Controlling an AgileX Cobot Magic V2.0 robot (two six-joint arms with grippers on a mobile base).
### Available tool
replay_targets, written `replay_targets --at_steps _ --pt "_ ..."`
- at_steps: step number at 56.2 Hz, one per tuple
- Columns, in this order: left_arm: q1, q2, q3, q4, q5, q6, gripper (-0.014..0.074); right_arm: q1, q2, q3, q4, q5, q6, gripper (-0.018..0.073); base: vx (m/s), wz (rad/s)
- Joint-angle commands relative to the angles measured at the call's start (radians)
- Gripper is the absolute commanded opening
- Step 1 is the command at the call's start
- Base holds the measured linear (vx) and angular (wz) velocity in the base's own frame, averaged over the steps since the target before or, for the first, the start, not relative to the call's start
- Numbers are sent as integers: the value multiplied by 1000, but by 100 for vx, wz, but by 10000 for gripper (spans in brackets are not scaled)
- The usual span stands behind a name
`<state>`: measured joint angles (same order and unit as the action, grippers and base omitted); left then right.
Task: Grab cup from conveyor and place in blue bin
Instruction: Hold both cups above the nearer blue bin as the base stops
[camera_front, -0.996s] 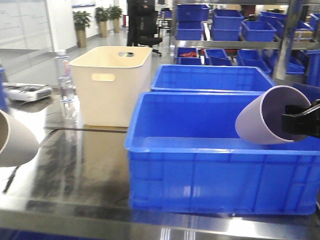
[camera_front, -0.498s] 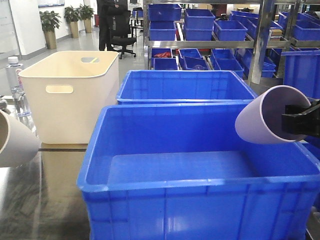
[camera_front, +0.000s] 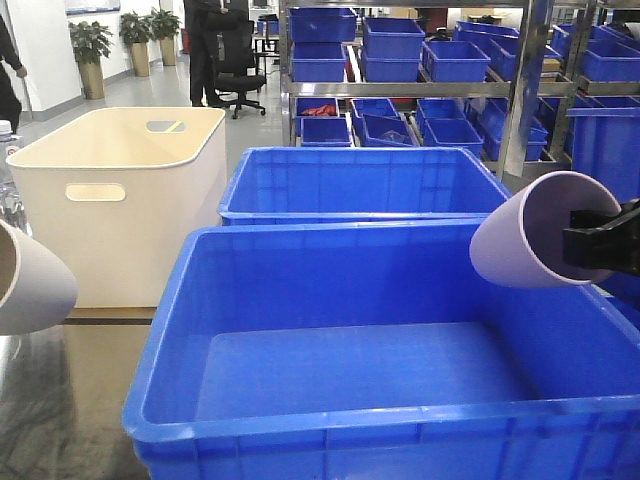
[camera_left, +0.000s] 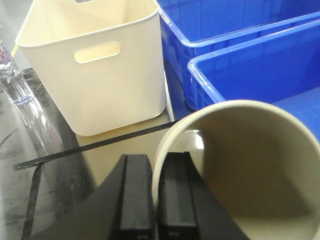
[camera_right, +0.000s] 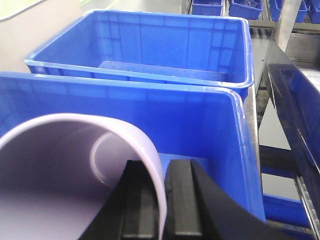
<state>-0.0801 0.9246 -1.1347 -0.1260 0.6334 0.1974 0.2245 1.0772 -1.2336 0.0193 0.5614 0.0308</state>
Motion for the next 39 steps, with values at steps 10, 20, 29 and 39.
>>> replay_targets --at_steps 10,20,29,39 --pt "0 -13 -27 -15 -85 -2 -6 0 -22 -32 -5 -91 0 -9 3 -2" --pt "0 -13 -27 -15 -94 -3 -6 0 -22 -32 -5 -91 0 -9 0 0" --pt "0 -13 -27 -15 -91 -3 -6 0 -22 -32 -5 -92 0 -9 0 0" --pt "0 -13 -27 -15 -92 -4 -6 0 -22 -32 -5 -92 0 -9 0 0"
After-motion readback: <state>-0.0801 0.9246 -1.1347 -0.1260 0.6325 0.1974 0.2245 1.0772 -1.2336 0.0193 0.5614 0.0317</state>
